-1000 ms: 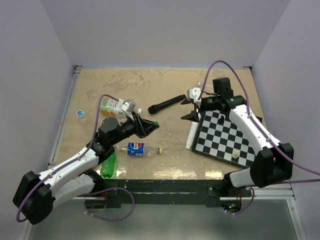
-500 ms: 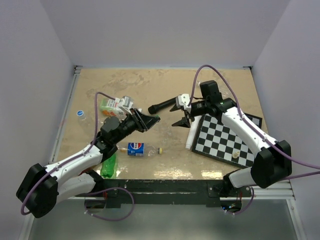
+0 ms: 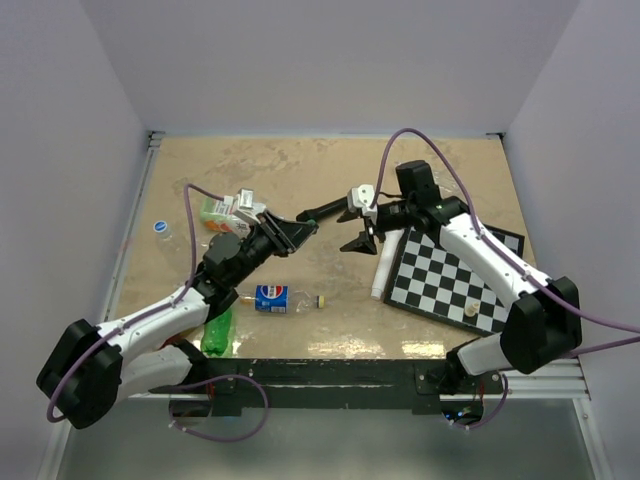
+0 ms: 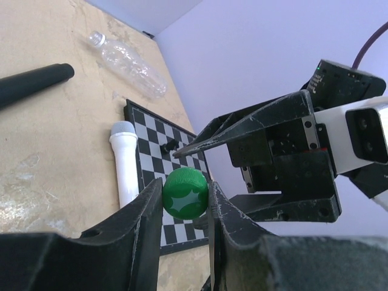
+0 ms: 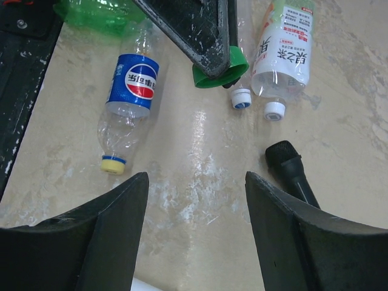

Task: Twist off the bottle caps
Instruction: Place the bottle cap at the center of the board.

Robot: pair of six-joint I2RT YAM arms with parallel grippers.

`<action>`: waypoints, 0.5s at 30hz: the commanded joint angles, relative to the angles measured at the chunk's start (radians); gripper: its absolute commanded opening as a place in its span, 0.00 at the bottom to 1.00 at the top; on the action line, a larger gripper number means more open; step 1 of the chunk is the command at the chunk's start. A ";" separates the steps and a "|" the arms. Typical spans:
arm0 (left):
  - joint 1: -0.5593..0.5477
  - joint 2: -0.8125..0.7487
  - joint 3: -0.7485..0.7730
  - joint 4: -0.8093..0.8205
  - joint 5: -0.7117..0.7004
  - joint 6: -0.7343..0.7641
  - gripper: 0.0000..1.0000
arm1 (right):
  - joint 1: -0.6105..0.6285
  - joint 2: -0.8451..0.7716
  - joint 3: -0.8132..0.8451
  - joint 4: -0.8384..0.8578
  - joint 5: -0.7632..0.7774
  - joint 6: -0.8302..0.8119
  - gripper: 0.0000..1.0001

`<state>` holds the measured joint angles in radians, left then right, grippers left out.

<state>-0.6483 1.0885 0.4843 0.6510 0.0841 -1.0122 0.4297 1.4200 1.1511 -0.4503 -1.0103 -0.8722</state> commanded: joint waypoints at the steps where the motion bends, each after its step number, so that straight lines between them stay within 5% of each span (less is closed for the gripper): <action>1: 0.001 0.034 0.014 0.111 -0.069 -0.100 0.00 | 0.009 0.008 0.004 0.084 0.036 0.107 0.68; 15: -0.007 0.169 0.066 0.116 -0.216 -0.350 0.00 | 0.057 -0.015 -0.053 0.386 0.015 0.458 0.66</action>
<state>-0.6487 1.2366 0.4892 0.7319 -0.0376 -1.2701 0.4732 1.4330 1.1137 -0.2096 -0.9615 -0.5705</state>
